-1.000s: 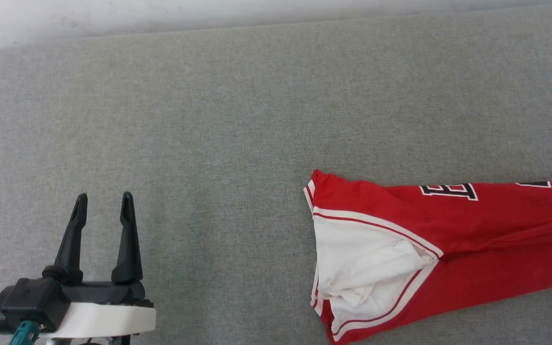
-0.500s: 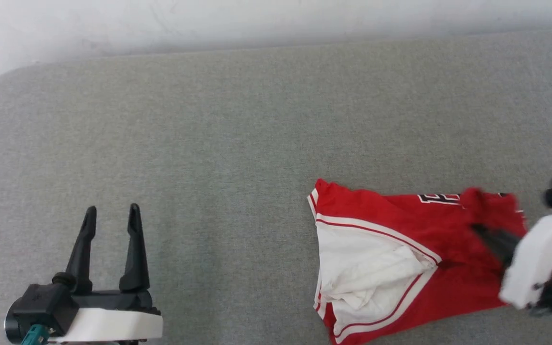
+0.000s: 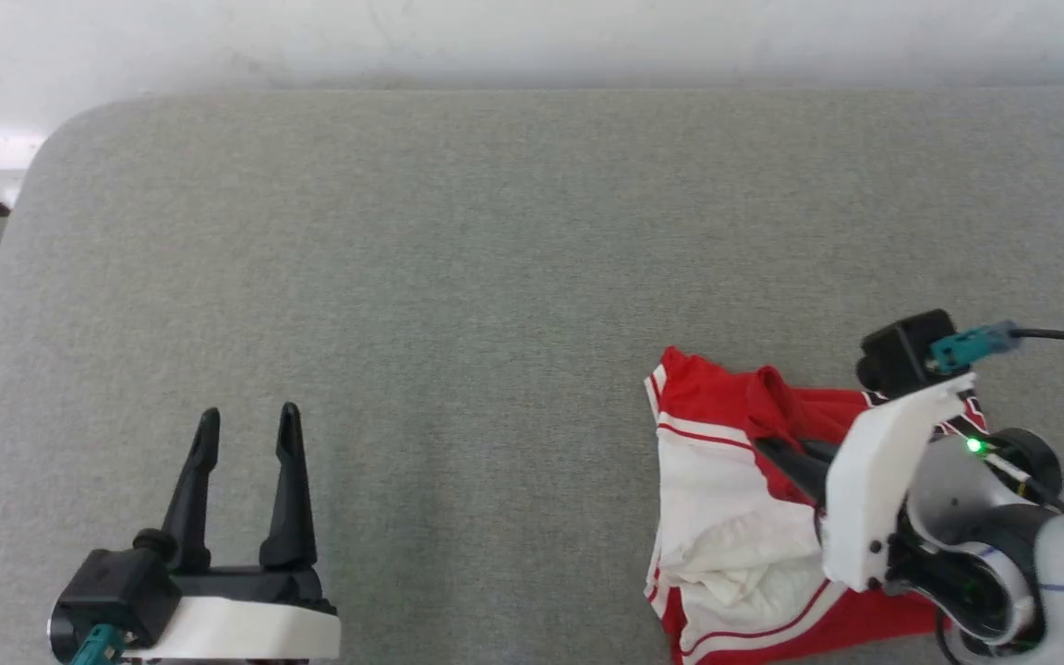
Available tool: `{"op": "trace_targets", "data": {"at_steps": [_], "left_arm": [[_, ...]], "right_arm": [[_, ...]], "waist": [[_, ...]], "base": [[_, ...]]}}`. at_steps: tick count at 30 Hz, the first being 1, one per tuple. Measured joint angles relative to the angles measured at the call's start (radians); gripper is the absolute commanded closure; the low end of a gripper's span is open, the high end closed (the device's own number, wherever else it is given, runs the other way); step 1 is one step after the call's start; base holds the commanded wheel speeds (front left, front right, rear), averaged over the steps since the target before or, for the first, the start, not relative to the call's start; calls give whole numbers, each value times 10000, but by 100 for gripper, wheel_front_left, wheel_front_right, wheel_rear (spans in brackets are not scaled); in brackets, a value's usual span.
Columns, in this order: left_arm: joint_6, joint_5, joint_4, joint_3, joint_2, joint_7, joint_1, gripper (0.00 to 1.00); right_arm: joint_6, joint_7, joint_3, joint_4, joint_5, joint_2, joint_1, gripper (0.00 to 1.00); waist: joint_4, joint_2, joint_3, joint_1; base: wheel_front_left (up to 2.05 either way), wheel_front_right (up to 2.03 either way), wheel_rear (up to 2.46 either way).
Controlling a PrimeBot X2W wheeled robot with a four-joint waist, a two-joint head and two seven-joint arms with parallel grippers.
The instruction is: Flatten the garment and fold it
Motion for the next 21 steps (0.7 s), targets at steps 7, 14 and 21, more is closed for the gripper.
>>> {"op": "trace_targets", "data": {"at_steps": [7, 14, 21], "left_arm": [[-196, 27, 259, -153, -259, 0, -125, 0], [-357, 102, 518, -259, -527, 0, -275, 0], [-525, 192, 811, -351, -771, 0, -354, 0]], "right_arm": [[0, -211, 754, 1839, -711, 236, -376, 100], [0, -127, 871, 3185, -1526, 491, -760, 100], [4, 267, 871, 3714, -2236, 610, -1063, 82]], "waist": [[511, 0, 110, 0], [935, 0, 174, 0], [1218, 0, 127, -1]], "base": [[0, 0, 0], [0, 0, 0], [0, 0, 0]]}}
